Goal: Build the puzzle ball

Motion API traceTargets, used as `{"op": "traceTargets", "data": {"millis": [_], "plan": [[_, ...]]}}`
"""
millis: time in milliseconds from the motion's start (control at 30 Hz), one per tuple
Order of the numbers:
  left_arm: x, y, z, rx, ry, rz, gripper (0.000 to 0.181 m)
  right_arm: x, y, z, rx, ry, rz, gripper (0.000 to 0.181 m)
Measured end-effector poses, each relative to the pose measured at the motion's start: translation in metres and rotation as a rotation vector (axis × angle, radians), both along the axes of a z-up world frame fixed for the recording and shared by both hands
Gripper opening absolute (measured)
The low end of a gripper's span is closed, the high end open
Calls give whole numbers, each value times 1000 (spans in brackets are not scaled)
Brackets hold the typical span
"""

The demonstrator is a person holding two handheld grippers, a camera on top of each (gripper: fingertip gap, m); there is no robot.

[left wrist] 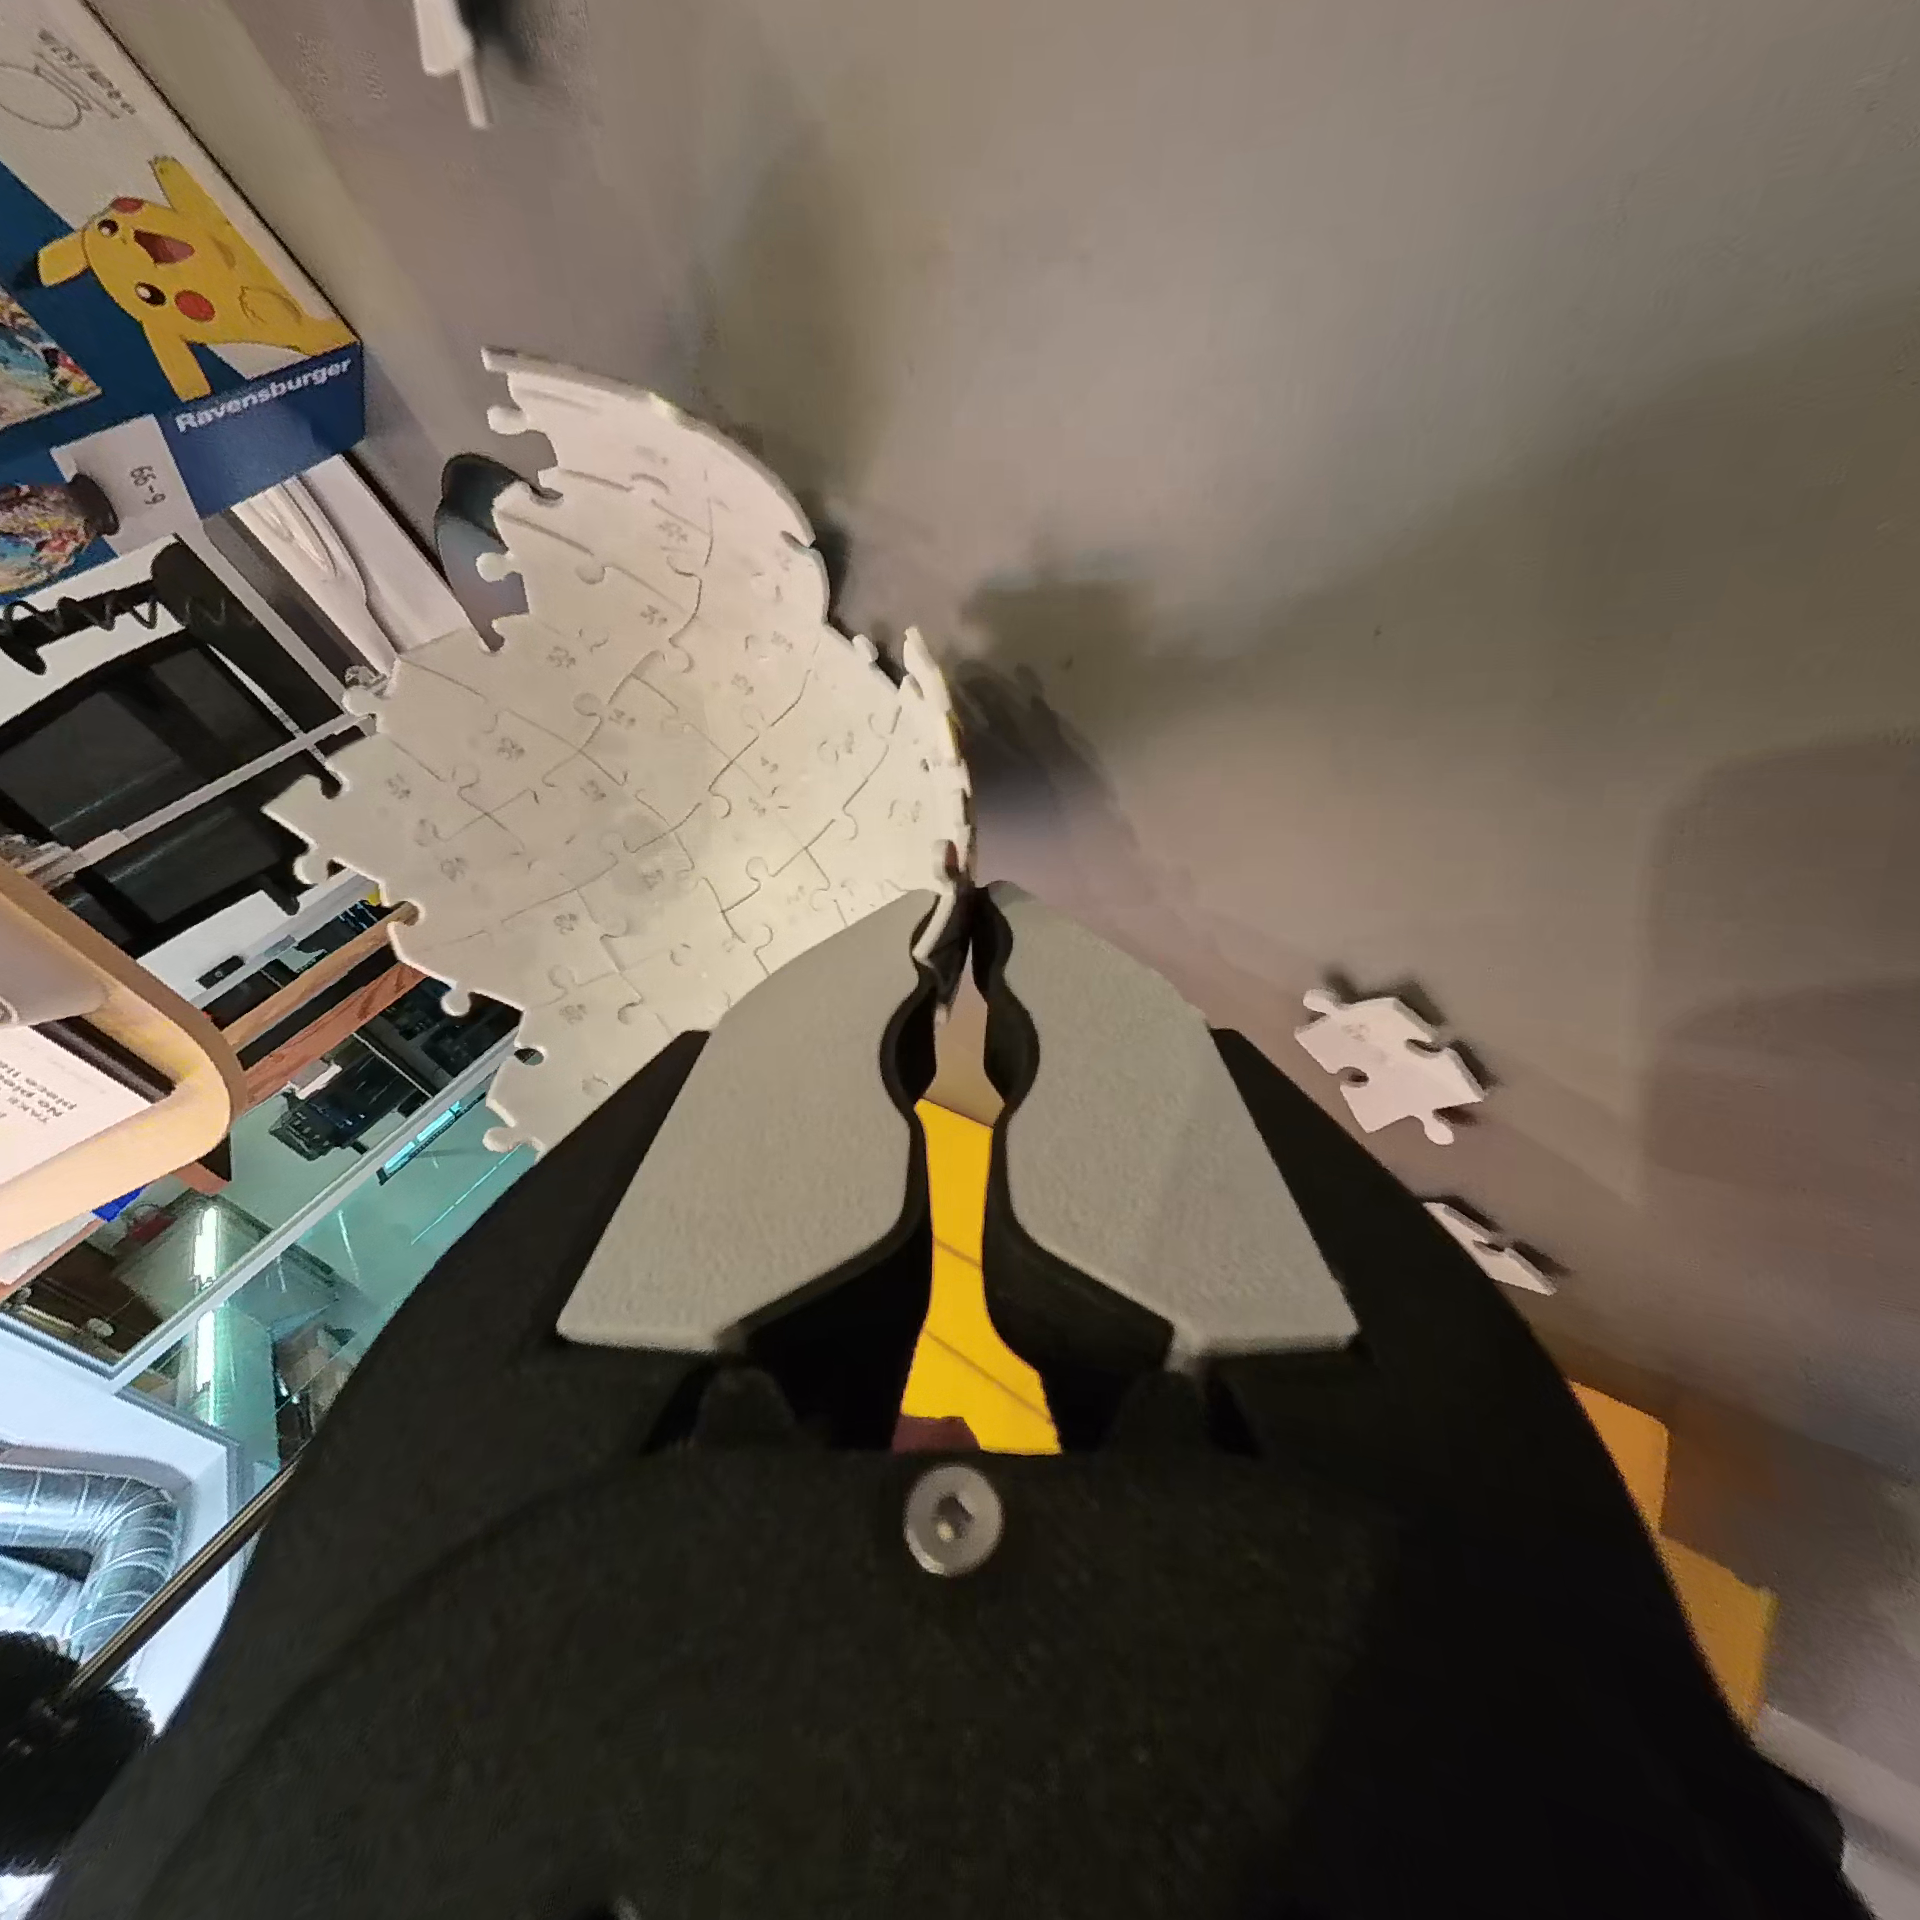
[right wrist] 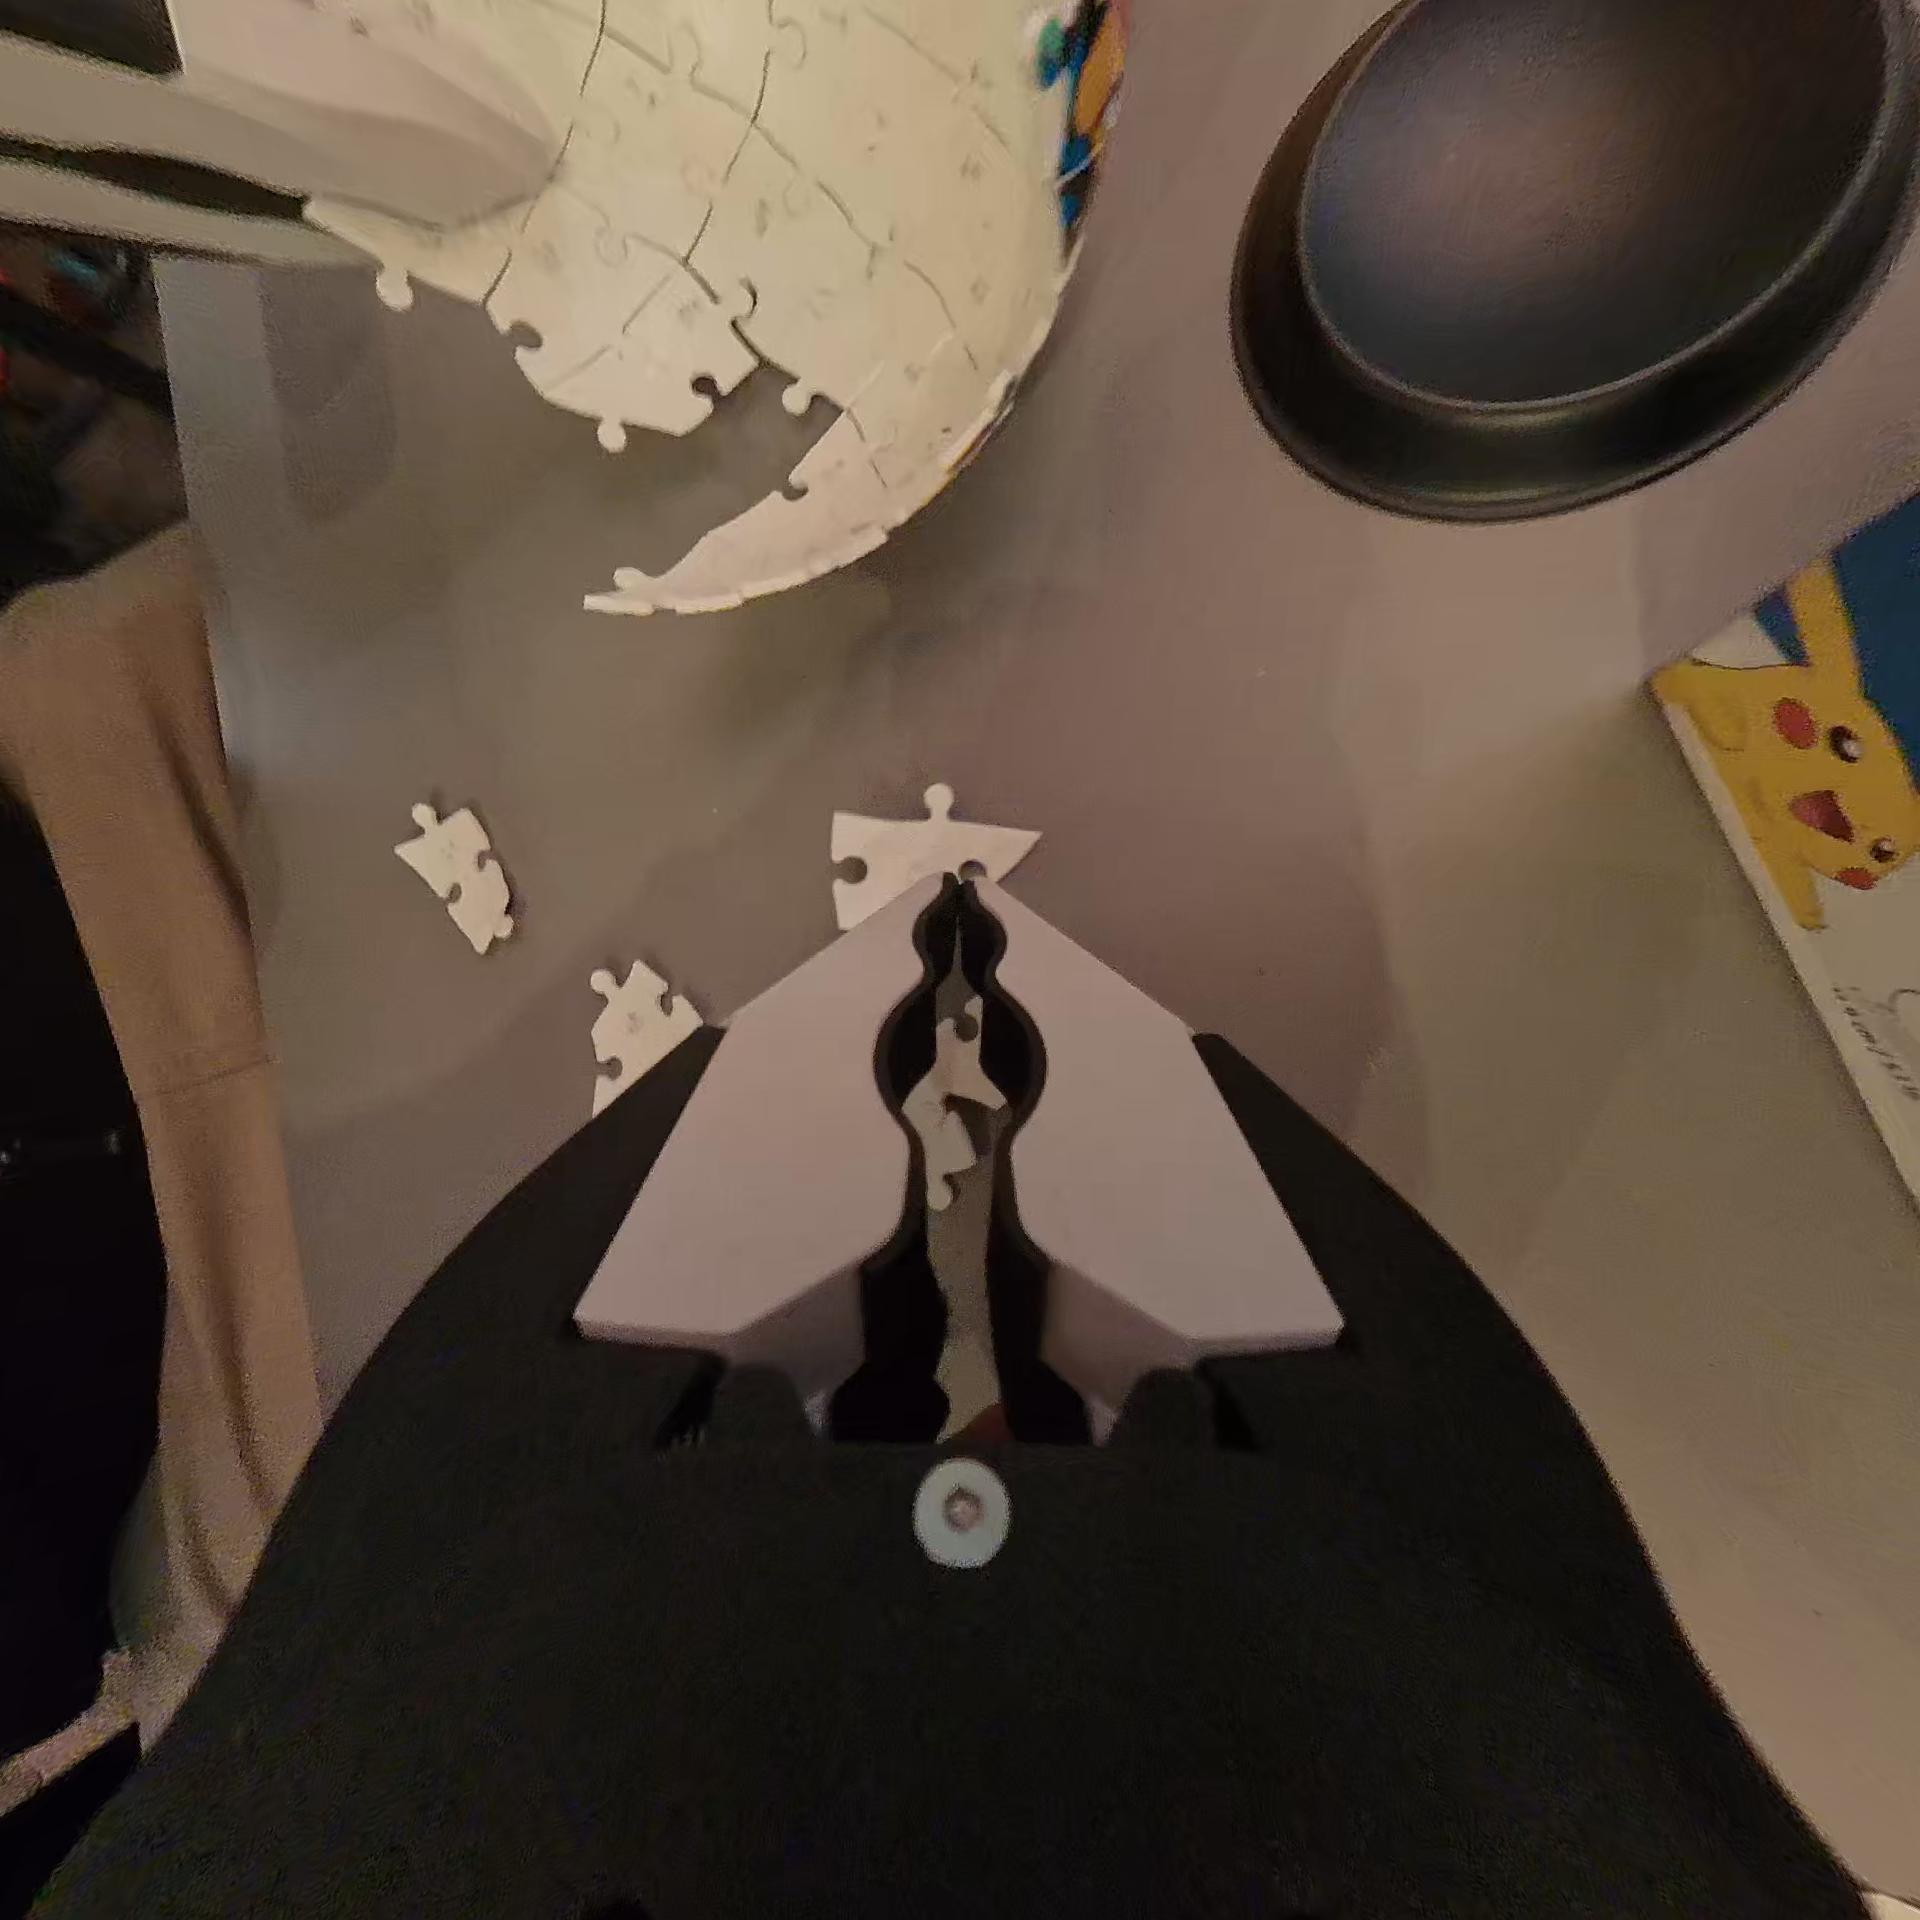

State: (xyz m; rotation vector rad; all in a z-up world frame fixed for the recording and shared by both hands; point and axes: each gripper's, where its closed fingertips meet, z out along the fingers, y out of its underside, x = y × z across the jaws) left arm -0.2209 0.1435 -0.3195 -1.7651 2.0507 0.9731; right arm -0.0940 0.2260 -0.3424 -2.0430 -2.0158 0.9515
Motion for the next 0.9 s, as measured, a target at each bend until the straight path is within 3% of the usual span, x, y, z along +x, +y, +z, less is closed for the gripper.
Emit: {"op": "traceTargets", "data": {"millis": [300, 467, 667, 900], "plan": [[1, -1, -2, 19, 23, -3, 3, -4, -2, 12, 46, 58, -3, 0], [1, 1, -2, 33, 33, 1, 4, -9, 2, 16, 153, 58, 59, 23], [0, 3, -1, 57, 44, 2, 4, -22, -15, 40, 212, 133, 140, 7], [0, 4, -3, 73, 72, 1, 4, -54, -47, 60, 310, 241, 210, 9]]}}
